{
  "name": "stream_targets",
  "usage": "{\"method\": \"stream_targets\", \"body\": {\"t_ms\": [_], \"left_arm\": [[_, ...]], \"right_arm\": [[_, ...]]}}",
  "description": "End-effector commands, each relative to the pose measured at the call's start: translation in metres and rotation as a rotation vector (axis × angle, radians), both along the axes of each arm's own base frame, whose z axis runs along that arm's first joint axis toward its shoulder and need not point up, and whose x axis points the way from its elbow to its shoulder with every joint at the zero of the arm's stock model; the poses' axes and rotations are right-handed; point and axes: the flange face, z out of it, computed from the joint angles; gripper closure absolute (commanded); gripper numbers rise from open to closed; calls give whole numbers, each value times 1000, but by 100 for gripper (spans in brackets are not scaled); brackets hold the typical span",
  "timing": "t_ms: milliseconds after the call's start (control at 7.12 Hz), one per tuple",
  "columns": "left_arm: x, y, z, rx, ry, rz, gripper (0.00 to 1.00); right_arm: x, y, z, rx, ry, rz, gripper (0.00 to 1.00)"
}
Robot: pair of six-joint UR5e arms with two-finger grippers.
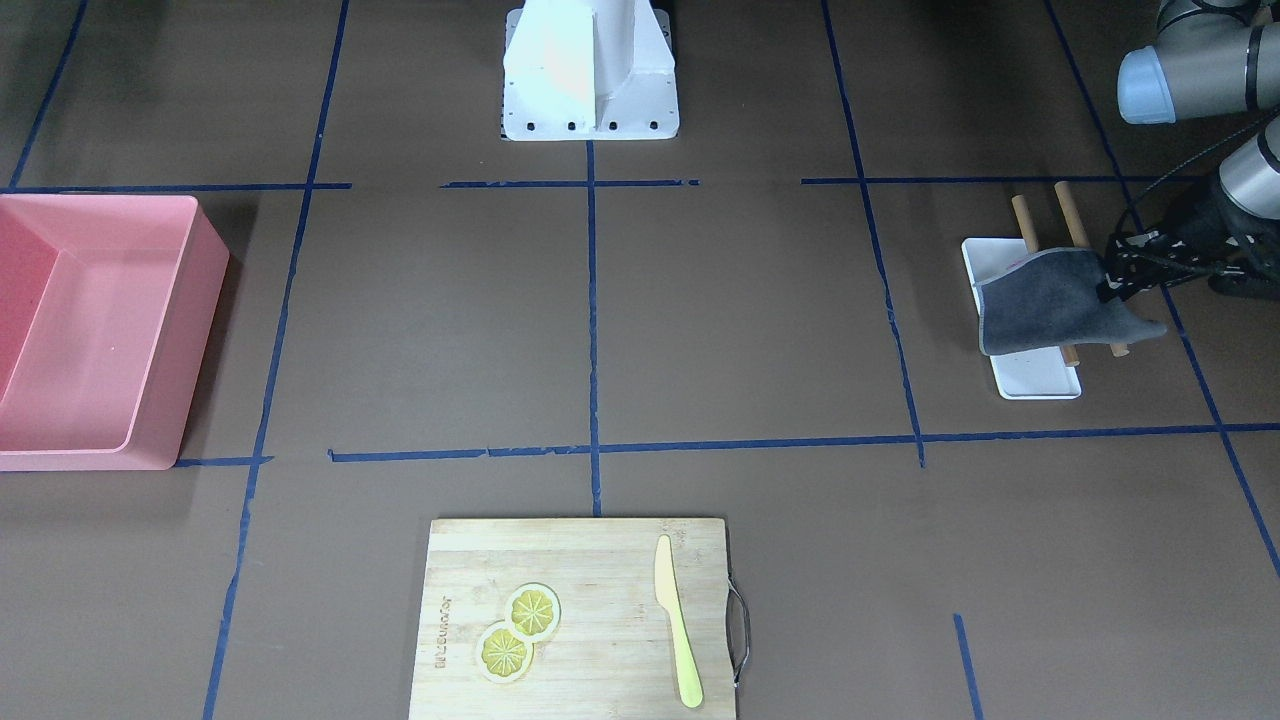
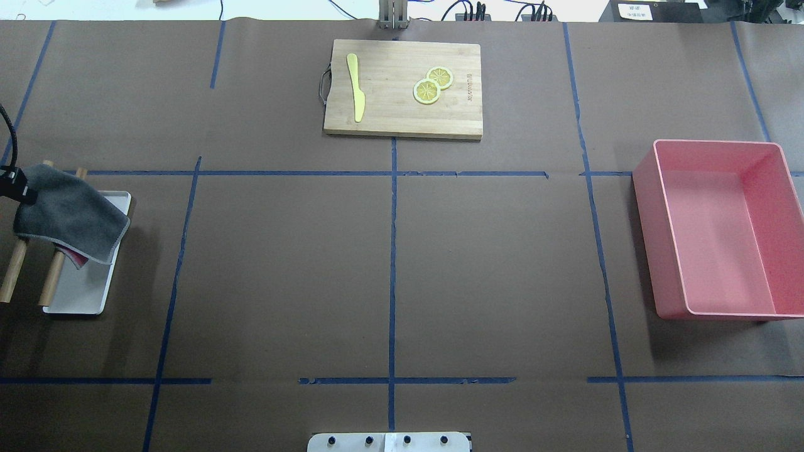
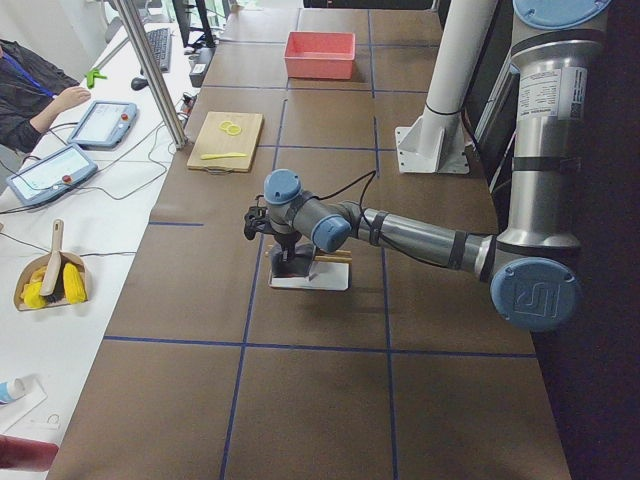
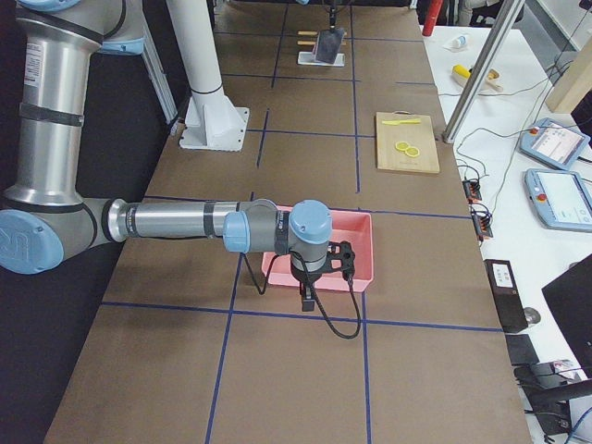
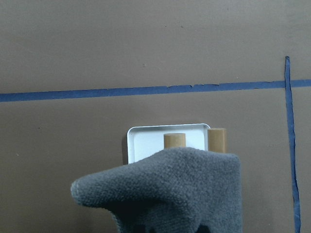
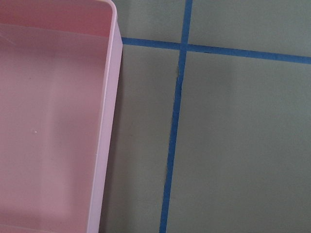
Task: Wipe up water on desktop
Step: 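Close the left gripper on the grey cloth draped over the rack, then lift the cloth with the left gripper while the right arm reaches toward it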
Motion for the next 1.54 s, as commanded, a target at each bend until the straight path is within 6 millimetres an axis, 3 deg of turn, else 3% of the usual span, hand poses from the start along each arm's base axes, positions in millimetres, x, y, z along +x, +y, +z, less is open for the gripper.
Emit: {"method": "stream_targets", "body": {"t_ms": [0,421,561,702,842,982,1123,1263,1404], "left_arm": [[-2,4,-11,20,9,0,96],[-4,6,-26,42,19,-3,100],[-4,6,-40,28,14,-3,100],[-2,4,-61,-25,22,-39,100],[3,-7,-96,-117,67,-155,100],[6,-14,-117,-173,99,-213,100],[7,-16,-135,-219,128,-262,100],[10,-14,-148,-295,165,-292,100],[13,-15,-174,-389,221,-329,99]], "right_arm": [[-1,0,0,0,2,-2,0],[-1,-3,-5,49,-2,-13,0],[-2,-4,-8,69,-14,2,0],[-2,-4,-14,85,-17,2,0],[-7,-9,-28,175,-40,-9,0],[-27,-15,-38,258,-48,-55,0],[-45,-29,-62,377,-65,-94,0],[-51,-34,-75,474,-76,-117,11],[-72,-34,-90,599,-111,-164,3]]}}
